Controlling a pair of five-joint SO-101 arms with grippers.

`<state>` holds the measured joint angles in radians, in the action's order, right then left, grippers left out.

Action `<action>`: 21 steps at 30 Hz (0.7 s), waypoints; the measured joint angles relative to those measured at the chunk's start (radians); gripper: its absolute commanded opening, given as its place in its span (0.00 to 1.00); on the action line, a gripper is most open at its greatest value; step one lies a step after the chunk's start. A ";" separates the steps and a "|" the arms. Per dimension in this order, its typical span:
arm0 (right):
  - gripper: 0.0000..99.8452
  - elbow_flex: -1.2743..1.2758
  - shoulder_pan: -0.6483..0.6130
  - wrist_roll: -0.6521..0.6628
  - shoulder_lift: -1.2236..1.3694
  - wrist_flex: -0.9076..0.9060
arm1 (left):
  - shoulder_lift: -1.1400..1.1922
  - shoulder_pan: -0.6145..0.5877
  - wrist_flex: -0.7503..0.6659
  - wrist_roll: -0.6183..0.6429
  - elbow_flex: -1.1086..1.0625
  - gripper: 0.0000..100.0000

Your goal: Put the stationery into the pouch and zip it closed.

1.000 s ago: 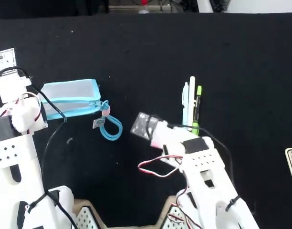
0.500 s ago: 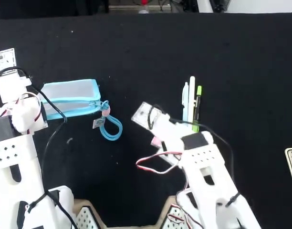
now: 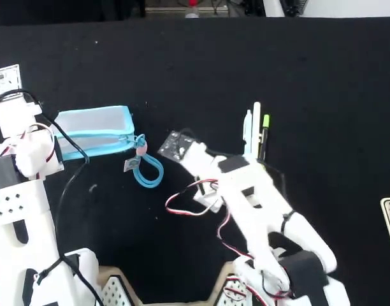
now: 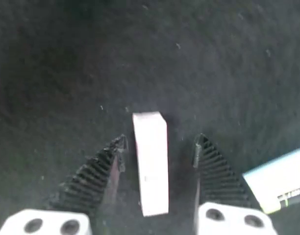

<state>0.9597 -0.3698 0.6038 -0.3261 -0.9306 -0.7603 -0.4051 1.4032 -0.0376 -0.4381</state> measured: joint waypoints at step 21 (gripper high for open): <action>0.01 -0.041 0.032 -0.103 0.035 0.057 | 0.000 0.000 0.000 0.000 0.000 0.03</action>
<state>0.9183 -0.3376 0.5010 -0.2908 -0.8738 -0.7603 -0.4051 1.4032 -0.0376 -0.4381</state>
